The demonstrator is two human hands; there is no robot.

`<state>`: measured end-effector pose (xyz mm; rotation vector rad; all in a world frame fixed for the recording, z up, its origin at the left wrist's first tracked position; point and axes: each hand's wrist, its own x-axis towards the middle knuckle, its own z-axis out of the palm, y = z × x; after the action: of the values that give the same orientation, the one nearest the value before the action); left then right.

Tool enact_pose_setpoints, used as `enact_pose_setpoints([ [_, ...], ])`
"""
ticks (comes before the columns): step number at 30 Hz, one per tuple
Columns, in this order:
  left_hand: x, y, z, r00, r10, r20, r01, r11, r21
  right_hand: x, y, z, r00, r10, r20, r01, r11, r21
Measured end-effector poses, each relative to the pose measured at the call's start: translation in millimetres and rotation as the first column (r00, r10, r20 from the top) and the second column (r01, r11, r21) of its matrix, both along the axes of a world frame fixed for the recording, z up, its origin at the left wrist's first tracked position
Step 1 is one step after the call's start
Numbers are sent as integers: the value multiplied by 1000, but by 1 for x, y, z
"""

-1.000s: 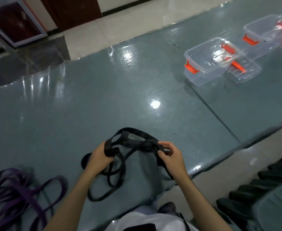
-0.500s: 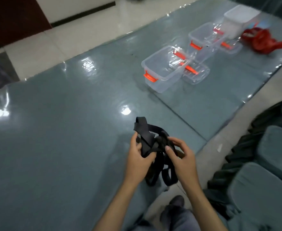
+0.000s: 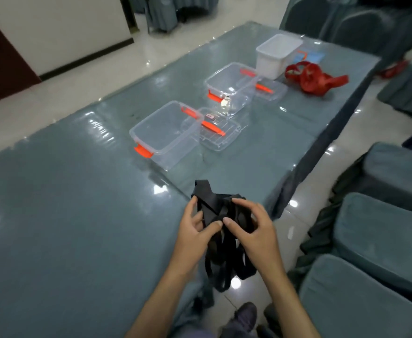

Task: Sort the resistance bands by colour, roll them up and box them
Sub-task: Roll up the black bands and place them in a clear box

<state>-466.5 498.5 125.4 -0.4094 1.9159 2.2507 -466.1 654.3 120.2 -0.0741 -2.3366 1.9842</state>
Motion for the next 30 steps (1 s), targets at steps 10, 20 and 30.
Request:
enact_pose_setpoints([
  [10, -56, 84, 13, 997, -74, -25, 72, 996, -55, -55, 77, -1, 996, -89, 0, 89, 996, -12],
  [20, -168, 125, -2, 1000, 7, -29, -6, 999, 32, -169, 113, -7, 998, -58, 23, 57, 997, 50],
  [30, -285, 133, -15, 993, 113, -25, -110, 988, 106, -304, 127, -8, 996, 74, 39, -79, 989, 129],
])
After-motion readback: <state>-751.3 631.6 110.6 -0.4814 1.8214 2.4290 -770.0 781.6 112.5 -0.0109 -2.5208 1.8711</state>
